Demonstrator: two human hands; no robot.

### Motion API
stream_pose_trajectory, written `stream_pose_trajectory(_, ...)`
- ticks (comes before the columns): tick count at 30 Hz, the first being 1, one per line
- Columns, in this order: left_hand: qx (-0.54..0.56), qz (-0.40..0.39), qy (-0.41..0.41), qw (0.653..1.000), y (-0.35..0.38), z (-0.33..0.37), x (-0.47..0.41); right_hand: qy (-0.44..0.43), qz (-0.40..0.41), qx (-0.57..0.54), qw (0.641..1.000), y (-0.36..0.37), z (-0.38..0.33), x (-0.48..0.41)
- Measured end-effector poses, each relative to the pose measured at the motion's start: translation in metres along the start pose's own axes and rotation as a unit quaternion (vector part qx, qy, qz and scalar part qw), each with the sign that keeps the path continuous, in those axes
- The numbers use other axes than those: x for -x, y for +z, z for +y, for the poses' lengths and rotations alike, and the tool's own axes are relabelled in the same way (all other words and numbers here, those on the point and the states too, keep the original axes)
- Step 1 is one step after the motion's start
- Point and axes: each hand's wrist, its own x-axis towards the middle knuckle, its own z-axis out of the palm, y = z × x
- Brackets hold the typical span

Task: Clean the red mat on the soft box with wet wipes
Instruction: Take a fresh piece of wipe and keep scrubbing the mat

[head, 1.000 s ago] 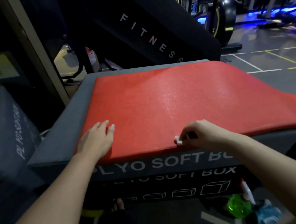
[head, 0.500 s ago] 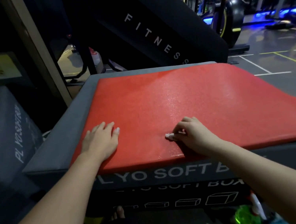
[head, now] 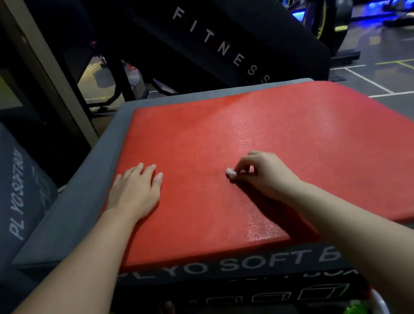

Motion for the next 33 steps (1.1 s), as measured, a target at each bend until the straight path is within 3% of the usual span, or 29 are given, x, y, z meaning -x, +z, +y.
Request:
stream_pose_trajectory(2, -0.005, -0.005, 0.002, 1.000, 0.002, 0.002, -0.007, 0.008, -0.017, -0.005, 1.000, -0.006, 0.003, -0.010)
stream_pose_trajectory(6, 0.049, 0.028, -0.011, 0.998, -0.004, 0.008, -0.030, -0.029, -0.228, -0.049, 0.972, -0.042, 0.002, -0.017)
stream_pose_trajectory(8, 0.059, 0.038, -0.016, 0.997, -0.006, 0.008, -0.042, -0.038, -0.273, -0.043, 0.960, -0.043, 0.005, -0.026)
stream_pose_trajectory(16, 0.044, 0.047, -0.024, 0.998, 0.004, -0.015, -0.083, -0.024, -0.049, 0.014, 0.998, 0.000, 0.033, -0.072)
stream_pose_trajectory(18, 0.048, 0.027, -0.009, 0.998, 0.012, -0.019, -0.089, -0.034, -0.072, -0.003, 0.997, -0.006, 0.034, -0.078)
stream_pose_trajectory(21, 0.054, 0.001, 0.007, 0.999, 0.025, -0.021, -0.097, -0.049, -0.172, -0.037, 0.983, -0.017, 0.034, -0.083)
stream_pose_trajectory(28, 0.057, 0.019, 0.004, 0.998, 0.036, -0.024, -0.101, 0.011, -0.017, 0.037, 0.999, 0.024, 0.050, -0.150)
stream_pose_trajectory(33, 0.057, 0.029, 0.007, 0.998, 0.039, -0.028, -0.102, 0.067, 0.003, 0.028, 0.997, 0.021, 0.058, -0.198)
